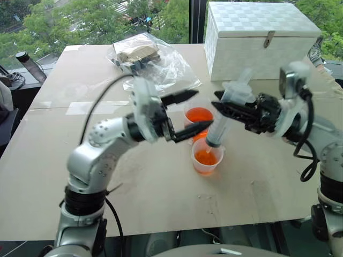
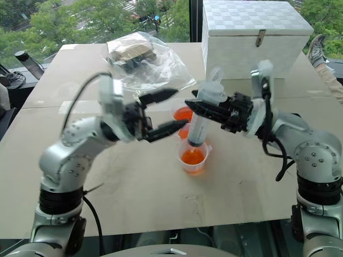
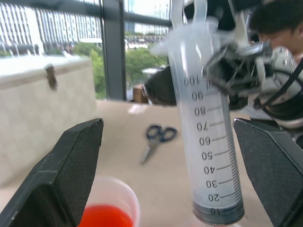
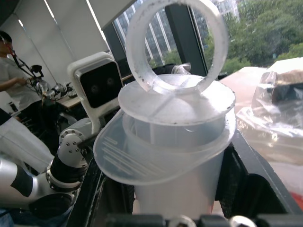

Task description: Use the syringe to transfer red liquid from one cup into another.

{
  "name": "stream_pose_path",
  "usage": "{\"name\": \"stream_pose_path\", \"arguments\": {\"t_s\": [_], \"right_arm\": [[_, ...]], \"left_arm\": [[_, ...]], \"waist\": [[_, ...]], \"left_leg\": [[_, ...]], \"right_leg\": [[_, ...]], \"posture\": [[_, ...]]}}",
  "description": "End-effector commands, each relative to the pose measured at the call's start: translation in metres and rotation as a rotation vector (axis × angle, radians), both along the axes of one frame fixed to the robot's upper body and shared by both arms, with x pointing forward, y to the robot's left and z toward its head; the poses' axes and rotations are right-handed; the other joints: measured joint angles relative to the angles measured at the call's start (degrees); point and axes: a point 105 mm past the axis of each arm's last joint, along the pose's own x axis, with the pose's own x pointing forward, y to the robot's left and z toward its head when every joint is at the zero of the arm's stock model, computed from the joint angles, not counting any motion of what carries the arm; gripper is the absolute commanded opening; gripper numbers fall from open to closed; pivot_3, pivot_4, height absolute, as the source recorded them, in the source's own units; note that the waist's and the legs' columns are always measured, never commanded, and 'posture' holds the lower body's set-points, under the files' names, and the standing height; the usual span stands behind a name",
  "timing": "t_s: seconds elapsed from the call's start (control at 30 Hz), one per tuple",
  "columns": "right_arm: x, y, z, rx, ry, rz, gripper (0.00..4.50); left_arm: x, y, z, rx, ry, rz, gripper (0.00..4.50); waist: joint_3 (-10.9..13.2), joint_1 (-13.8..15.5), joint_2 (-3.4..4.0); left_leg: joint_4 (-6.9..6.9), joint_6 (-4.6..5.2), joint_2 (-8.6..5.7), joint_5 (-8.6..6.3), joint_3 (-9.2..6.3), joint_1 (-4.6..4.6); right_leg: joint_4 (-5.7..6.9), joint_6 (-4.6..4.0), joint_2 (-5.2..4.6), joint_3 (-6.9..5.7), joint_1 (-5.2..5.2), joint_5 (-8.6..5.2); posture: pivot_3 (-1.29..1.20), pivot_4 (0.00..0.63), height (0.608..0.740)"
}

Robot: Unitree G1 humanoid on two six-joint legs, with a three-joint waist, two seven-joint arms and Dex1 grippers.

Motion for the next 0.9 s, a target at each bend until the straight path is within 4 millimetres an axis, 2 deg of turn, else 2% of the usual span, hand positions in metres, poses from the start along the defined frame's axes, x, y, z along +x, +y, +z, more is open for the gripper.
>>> {"name": "stream_pose_path", "arguments": {"t_s": [0.03,0.1,0.2,0.27,0.33,0.4,0.47,0.6,0.67,0.8,0.9], "right_arm": [[0.0,-0.025,0.02,0.038,0.008,-0.039,1.58],[0.003,-0.034,0.013,-0.034,0.042,-0.069,1.58],[0.016,-0.062,-0.026,-0.285,0.19,-0.196,1.58],[0.023,-0.074,-0.051,-0.396,0.279,-0.261,1.58],[0.034,-0.081,-0.083,-0.523,0.335,-0.335,1.58],[0.048,-0.087,-0.106,-0.626,0.328,-0.415,1.58],[0.061,-0.086,-0.114,-0.628,0.307,-0.458,2.64],[0.079,-0.081,-0.115,-0.609,0.171,-0.498,4.46],[0.08,-0.079,-0.112,-0.556,0.15,-0.488,4.46],[0.077,-0.102,-0.11,-0.509,0.066,-0.53,4.46],[0.049,-0.124,-0.124,-0.516,0.025,-0.472,4.46]], "left_arm": [[0.003,0.021,0.022,-0.069,-0.001,0.112,4.46],[0.008,0.034,0.019,-0.05,0.019,0.184,4.46],[0.016,0.078,-0.025,0.1,0.129,0.417,4.46],[0.01,0.102,-0.062,0.201,0.207,0.518,4.46],[-0.002,0.111,-0.101,0.345,0.255,0.56,4.46],[-0.01,0.11,-0.12,0.419,0.256,0.565,4.46],[-0.014,0.103,-0.125,0.391,0.269,0.545,4.5],[-0.02,0.096,-0.134,0.407,0.271,0.521,4.5],[-0.022,0.098,-0.135,0.394,0.282,0.533,4.5],[-0.028,0.105,-0.137,0.394,0.275,0.58,4.5],[-0.038,0.11,-0.146,0.416,0.308,0.612,4.5]], "waist": [[0.0,0.0,0.0],[0.0,0.0,0.0],[-0.02,-0.28,0.03],[-0.02,-0.89,0.03],[-0.08,-1.37,0.03],[-0.13,-1.33,0.12],[-0.15,-0.91,0.07],[-0.14,-0.2,0.13],[-0.15,-0.14,0.14],[-0.15,0.16,0.14],[-0.17,0.64,0.11]], "left_leg": [[0.0,0.0,0.0,0.0,0.0,0.0],[0.0,0.0,0.0,0.0,0.01,-0.01],[-0.09,0.0,0.0,0.0,0.09,0.01],[-0.19,0.0,0.0,0.0,0.15,0.06],[-0.21,0.0,0.01,0.0,0.11,0.03],[-0.38,0.02,0.02,-0.01,0.28,0.21],[-0.38,0.01,0.02,-0.01,0.23,0.14],[-0.35,0.0,0.02,0.0,0.14,0.11],[-0.36,-0.02,0.02,0.0,0.15,0.09],[-0.5,-0.02,0.02,0.0,0.14,0.03],[-0.57,-0.01,0.02,-0.01,0.1,-0.02]], "right_leg": [[-0.02,0.0,0.0,0.0,0.0,0.0],[-0.03,0.0,0.0,0.0,0.01,0.0],[-0.07,0.0,0.02,0.05,-0.01,0.0],[-0.12,-0.01,0.02,0.13,-0.01,-0.01],[-0.11,-0.01,0.0,0.08,-0.03,-0.01],[-0.23,-0.03,-0.01,0.29,0.03,-0.01],[-0.23,-0.04,-0.02,0.24,-0.04,0.0],[-0.17,-0.04,-0.06,0.15,-0.04,0.0],[-0.22,-0.04,-0.07,0.16,-0.05,0.0],[-0.48,-0.03,-0.06,0.13,-0.04,0.01],[-0.64,-0.03,-0.09,0.06,-0.01,0.01]], "posture": [[0.0,0.15,0.74],[0.0,0.15,0.74],[0.0,0.15,0.74],[0.0,0.15,0.74],[0.0,0.15,0.74],[0.0,0.15,0.74],[0.0,0.15,0.74],[0.0,0.15,0.74],[0.0,0.15,0.74],[0.0,0.15,0.74],[0.0,0.15,0.74]]}}
